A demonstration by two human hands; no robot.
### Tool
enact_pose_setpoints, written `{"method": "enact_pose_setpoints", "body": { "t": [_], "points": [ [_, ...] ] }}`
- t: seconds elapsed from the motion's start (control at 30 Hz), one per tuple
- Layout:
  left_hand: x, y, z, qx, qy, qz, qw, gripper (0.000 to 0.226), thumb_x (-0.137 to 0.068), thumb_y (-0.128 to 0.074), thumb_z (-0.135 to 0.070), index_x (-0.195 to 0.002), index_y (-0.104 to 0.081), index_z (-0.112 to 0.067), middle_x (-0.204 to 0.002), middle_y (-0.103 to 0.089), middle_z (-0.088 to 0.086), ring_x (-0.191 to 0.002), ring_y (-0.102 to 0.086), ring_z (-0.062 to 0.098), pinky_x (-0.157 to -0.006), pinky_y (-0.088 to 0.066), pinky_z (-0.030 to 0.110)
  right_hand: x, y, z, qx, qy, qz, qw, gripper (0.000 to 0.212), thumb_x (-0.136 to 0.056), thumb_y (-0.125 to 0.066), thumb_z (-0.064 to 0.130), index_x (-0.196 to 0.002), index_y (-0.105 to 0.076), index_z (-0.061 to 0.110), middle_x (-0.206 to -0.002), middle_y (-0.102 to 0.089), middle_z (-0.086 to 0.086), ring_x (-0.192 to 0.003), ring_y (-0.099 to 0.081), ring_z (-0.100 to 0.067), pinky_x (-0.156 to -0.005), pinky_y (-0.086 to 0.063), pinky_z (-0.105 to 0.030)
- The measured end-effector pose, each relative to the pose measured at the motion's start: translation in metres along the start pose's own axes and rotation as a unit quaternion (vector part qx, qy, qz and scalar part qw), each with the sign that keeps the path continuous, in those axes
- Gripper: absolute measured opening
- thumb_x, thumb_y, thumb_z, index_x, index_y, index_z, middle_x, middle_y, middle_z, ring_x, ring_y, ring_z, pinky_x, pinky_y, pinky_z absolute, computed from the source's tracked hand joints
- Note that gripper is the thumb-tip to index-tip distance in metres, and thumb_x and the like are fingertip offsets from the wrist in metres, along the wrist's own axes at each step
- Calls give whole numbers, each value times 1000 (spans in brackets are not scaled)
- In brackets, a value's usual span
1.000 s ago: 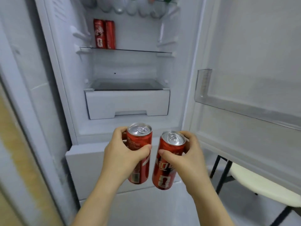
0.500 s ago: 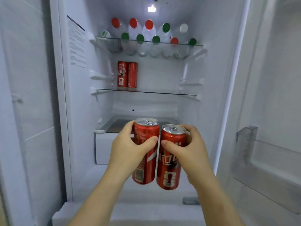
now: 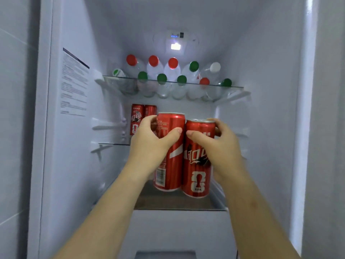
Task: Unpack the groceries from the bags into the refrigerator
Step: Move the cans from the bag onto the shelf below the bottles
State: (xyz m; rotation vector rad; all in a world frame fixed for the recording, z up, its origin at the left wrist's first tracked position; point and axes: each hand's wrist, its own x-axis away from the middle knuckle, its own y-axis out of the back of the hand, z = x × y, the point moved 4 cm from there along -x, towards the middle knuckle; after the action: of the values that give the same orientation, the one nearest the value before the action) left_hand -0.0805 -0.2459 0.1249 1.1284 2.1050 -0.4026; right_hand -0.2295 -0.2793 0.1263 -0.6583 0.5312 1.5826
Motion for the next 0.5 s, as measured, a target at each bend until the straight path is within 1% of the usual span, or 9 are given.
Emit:
{"method": "enact_pose_setpoints", "body": {
  "t": [0.03,0.13,0.2,0.3,0.37,0.43,0.5],
  "points": [
    [-12,0,0,3,-4,3,1000,48,-78,-69,-39,-120,-48,-30,-99,-57,-16,-92,-57,3,-79,-50,30,-11,-4,2,4,8,0,1000,39,-73,-76,24,-105,-55,27,-92,-64,9,-79,-65,-7,-61,-50,-21],
    [-49,2,-5,17,-29,2,999,36,-79,-69,-38,-109,-53,-29,-97,-61,-13,-90,-61,6,-80,-52,32,-46,-18,8,-6,27,-9,1000,31,-72,-77,23,-96,-58,29,-90,-68,6,-77,-68,-9,-63,-54,-27],
    [-74,4,-7,29,-38,-1,999,35,-79,-70,-36,-109,-56,-25,-97,-64,-9,-90,-63,10,-81,-54,35,-68,-27,11,-19,40,-17,999,28,-72,-77,22,-91,-59,29,-88,-69,5,-74,-70,-10,-63,-56,-28],
    [-107,3,-3,52,-29,-1,998,35,-79,-70,-36,-109,-61,-20,-97,-67,-2,-88,-66,15,-81,-55,39,-95,-41,13,-9,65,-27,997,30,-72,-77,21,-97,-60,24,-92,-69,2,-79,-70,-14,-70,-58,-34],
    [-123,1,4,53,-23,2,998,32,-80,-70,-36,-106,-61,-20,-95,-67,-1,-87,-66,17,-80,-55,38,-110,-48,9,3,72,-33,997,34,-72,-77,22,-101,-61,20,-94,-69,-1,-81,-69,-16,-74,-58,-38],
    [-136,-4,13,52,-19,8,998,29,-80,-69,-36,-104,-61,-20,-95,-67,-1,-86,-66,17,-80,-55,39,-124,-52,0,13,69,-41,997,30,-72,-77,22,-97,-61,21,-92,-69,-1,-81,-69,-17,-76,-58,-40],
    [-144,-10,23,47,-12,15,999,27,-81,-69,-35,-102,-59,-22,-95,-66,-1,-86,-65,16,-81,-55,39,-134,-54,-10,25,62,-46,997,26,-72,-77,24,-91,-58,26,-90,-68,1,-81,-68,-16,-77,-58,-41]
  ]
}}
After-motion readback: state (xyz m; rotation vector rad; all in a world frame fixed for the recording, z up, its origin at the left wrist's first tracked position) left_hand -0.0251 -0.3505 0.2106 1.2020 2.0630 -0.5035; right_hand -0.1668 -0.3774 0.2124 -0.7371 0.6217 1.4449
